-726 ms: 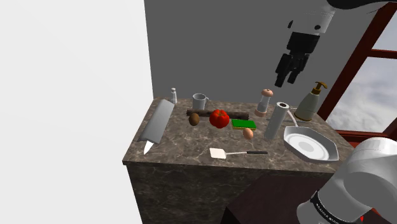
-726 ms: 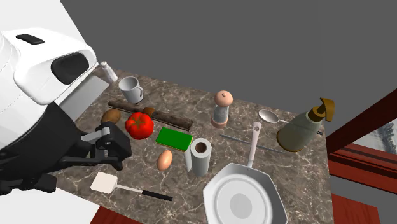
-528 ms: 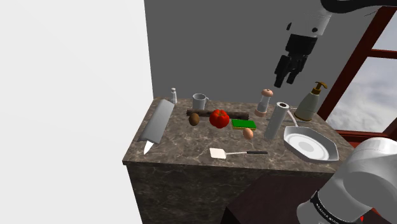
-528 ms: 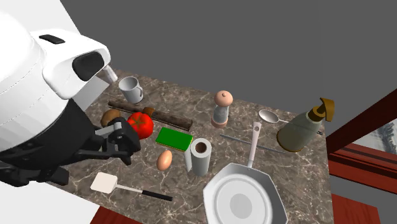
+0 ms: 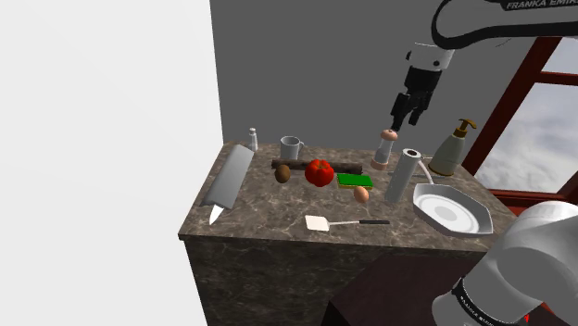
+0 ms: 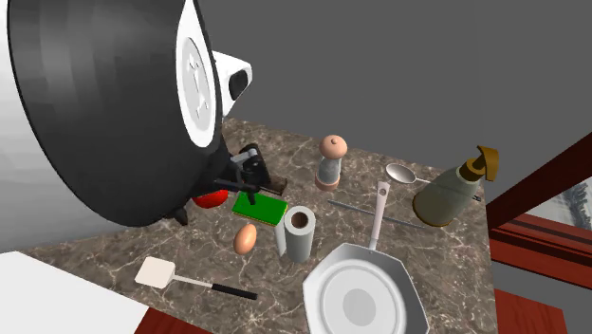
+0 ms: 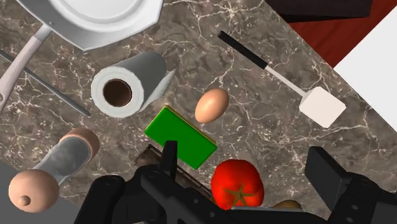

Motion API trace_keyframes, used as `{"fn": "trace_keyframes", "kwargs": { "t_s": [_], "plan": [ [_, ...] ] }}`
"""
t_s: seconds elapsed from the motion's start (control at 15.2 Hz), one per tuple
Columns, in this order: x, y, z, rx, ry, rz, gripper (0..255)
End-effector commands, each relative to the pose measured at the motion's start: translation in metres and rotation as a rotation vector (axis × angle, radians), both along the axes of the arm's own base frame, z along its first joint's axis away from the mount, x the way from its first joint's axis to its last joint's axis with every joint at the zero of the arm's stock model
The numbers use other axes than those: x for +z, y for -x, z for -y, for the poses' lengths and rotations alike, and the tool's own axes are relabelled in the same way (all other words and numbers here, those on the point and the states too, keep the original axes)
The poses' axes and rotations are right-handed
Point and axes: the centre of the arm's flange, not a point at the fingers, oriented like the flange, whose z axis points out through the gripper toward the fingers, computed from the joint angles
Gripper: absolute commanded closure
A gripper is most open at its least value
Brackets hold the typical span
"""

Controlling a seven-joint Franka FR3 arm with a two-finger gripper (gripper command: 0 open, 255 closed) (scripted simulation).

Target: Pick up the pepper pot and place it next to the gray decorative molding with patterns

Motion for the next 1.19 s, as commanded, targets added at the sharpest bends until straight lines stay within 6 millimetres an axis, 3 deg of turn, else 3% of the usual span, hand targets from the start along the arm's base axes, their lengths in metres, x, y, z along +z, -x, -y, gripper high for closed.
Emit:
{"fn": "trace_keyframes", "kwargs": {
  "t_s": [0.0, 1.12],
  "plan": [
    [-0.013, -0.01, 0.019, -0.002, 0.014, 0.0, 0],
    [-0.103, -0.11, 0.183, -0.03, 0.122, -0.003, 0]
  ]
}}
